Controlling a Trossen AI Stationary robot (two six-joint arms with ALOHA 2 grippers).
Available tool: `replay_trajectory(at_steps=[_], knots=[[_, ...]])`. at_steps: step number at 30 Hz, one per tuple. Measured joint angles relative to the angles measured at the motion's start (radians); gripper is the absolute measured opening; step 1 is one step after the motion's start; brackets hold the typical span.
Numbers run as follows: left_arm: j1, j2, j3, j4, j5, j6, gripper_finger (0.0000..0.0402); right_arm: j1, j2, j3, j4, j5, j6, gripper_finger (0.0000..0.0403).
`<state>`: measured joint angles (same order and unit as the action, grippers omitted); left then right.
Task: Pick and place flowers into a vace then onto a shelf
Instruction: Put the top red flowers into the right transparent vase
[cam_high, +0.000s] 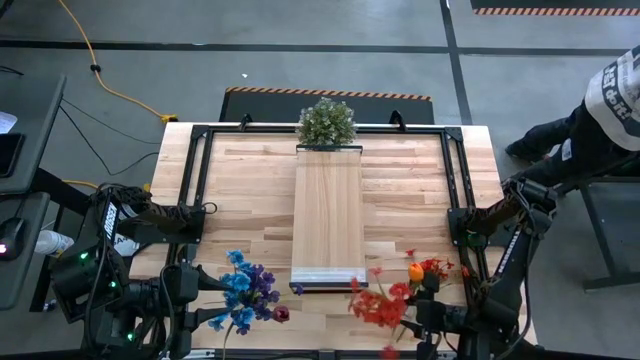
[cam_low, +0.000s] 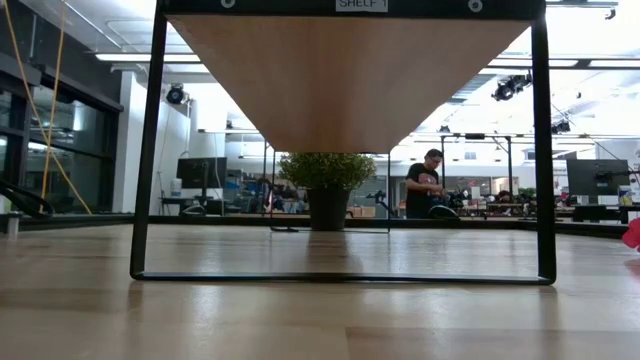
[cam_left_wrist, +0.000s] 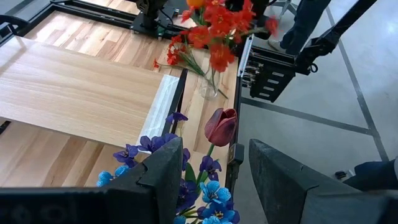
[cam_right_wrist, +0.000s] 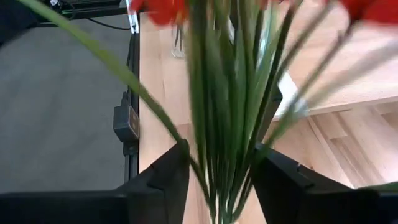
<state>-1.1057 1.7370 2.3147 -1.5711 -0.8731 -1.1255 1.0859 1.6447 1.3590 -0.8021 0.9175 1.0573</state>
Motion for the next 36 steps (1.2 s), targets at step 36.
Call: replay_trajectory(at_steps=[36], knots=[[0.000,0.000,0.000,0.000,0.000,0.032,0.0216,0.030,-0.005,0.000,0.065,-0.179,0.087,0.0147]])
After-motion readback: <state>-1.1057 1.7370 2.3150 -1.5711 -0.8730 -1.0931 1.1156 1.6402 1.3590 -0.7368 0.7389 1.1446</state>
